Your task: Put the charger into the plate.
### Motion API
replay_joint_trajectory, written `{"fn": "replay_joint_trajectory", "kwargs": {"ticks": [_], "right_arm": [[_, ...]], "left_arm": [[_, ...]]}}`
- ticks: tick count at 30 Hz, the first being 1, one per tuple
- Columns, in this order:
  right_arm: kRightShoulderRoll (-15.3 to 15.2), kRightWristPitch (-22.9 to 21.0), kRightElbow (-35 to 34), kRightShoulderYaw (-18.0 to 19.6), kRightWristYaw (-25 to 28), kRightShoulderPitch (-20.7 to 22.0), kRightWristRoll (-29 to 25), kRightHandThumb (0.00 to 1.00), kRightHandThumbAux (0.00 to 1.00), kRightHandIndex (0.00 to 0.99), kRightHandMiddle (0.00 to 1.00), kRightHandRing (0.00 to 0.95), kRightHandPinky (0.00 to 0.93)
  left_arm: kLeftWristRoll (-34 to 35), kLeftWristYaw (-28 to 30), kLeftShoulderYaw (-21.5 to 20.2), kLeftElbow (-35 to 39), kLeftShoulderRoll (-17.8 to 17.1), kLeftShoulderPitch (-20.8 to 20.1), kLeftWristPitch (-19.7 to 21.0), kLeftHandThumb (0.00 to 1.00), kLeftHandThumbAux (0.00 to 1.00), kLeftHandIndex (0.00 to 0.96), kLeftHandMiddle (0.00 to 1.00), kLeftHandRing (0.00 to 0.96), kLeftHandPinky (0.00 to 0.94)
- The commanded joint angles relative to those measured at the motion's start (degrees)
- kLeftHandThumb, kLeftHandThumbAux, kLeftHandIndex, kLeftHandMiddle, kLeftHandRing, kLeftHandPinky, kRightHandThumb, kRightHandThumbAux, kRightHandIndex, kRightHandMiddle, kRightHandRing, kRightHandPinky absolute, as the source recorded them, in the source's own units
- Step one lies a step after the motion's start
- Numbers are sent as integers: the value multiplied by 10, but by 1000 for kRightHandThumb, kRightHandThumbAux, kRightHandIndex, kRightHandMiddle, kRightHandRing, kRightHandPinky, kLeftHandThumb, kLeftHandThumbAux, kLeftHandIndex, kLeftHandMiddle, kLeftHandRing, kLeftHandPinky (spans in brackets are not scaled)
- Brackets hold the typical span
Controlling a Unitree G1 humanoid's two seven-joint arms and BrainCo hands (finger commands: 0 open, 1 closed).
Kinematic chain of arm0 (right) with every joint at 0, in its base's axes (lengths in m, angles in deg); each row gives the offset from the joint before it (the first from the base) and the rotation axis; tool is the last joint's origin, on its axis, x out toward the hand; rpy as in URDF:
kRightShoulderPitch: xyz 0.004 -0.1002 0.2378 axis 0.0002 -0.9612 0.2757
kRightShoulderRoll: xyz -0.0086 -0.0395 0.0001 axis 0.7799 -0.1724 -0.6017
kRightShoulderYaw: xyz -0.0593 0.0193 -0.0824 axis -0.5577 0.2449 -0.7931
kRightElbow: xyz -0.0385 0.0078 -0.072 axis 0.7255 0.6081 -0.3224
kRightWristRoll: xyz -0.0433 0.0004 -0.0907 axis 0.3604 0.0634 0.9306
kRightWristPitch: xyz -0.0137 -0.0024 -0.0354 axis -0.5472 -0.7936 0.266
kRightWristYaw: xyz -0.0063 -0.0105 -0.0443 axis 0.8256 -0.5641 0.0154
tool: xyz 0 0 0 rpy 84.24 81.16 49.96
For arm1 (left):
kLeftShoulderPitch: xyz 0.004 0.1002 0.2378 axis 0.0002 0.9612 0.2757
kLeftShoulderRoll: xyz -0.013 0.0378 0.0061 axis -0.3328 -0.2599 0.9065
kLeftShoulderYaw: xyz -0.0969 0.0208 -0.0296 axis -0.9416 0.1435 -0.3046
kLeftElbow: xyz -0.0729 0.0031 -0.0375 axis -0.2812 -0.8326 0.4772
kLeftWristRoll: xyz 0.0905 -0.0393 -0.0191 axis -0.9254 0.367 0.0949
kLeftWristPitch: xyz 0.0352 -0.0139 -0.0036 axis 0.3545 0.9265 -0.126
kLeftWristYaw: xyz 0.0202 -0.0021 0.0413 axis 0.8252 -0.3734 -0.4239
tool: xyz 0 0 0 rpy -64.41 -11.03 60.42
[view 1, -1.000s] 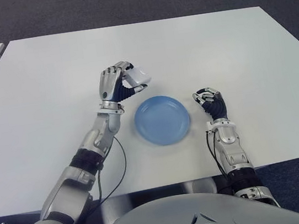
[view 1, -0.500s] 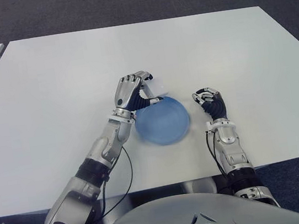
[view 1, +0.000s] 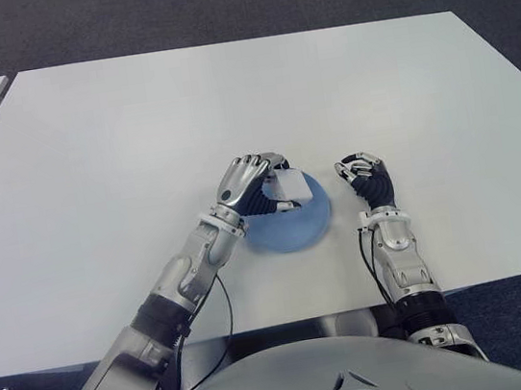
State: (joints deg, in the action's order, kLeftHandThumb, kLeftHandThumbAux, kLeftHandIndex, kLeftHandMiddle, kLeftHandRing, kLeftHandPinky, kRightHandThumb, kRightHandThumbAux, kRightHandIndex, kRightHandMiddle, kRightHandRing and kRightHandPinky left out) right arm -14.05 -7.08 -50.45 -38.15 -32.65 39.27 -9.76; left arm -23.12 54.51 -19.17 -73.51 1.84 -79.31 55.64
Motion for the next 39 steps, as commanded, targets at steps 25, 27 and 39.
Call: {"fn": "replay_joint_trajectory", "kwargs": {"ticks": [25, 27, 39], "right_arm": [[6, -10, 30, 2, -11, -2, -1, 705, 727, 436, 815, 837, 850], [5, -11, 31, 2, -11, -1, -1, 705, 727, 436, 814, 835, 848], [4, -23, 24, 2, -9, -2, -1, 704, 728, 435, 818, 831, 835]], "left_arm": [[-65, 113, 17, 26, -46, -5, 35, 942, 649, 410, 492, 522, 619], [-74, 105, 19, 26, -47, -6, 32, 942, 649, 425, 473, 507, 595], [-107, 85, 24, 30, -60, -14, 17, 561, 616, 154, 220, 203, 195]]}}
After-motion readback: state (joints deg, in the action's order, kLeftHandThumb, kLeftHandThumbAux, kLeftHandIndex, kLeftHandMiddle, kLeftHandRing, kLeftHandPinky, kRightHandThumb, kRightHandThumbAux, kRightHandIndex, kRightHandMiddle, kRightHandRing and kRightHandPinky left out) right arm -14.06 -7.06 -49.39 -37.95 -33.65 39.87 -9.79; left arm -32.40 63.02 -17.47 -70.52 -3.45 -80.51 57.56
